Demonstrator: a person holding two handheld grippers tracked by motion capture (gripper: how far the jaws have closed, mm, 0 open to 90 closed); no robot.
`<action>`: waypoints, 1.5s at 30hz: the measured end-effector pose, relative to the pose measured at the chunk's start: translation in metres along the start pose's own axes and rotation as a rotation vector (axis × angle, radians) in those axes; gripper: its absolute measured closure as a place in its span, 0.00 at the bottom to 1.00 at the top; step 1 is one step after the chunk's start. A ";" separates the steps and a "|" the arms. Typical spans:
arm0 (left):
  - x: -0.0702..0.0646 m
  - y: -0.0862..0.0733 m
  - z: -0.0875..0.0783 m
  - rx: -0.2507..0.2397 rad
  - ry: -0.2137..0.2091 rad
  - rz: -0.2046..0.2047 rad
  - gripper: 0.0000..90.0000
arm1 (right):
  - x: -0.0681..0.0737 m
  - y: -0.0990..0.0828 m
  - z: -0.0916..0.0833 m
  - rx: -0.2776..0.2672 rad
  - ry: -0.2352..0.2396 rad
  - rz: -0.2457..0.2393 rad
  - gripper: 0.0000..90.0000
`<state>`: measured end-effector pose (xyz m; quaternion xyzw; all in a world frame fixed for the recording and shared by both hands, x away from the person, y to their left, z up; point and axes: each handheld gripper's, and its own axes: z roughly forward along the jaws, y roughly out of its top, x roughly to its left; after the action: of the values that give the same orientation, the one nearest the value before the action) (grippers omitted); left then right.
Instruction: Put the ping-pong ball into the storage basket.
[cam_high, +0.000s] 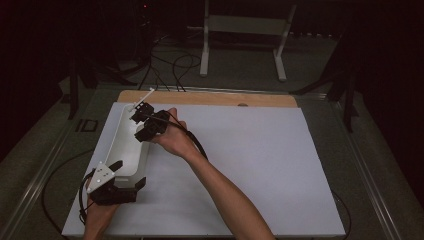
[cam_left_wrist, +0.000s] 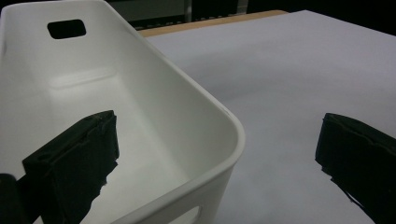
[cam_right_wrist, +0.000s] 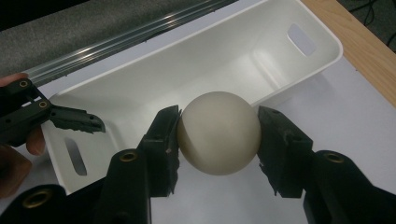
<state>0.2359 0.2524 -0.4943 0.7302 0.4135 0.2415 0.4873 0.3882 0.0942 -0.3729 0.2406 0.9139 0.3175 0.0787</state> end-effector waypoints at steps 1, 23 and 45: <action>0.000 0.000 0.000 -0.001 0.000 -0.001 0.00 | 0.001 0.000 0.001 0.002 0.000 0.002 0.56; 0.000 0.000 0.000 -0.002 0.002 0.000 0.00 | 0.010 0.005 0.013 -0.002 0.016 -0.004 0.56; 0.000 0.000 -0.001 -0.006 0.000 -0.005 0.00 | 0.020 0.012 0.020 -0.007 0.045 -0.020 0.56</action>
<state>0.2350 0.2529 -0.4941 0.7275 0.4148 0.2416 0.4902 0.3814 0.1234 -0.3814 0.2242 0.9165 0.3254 0.0623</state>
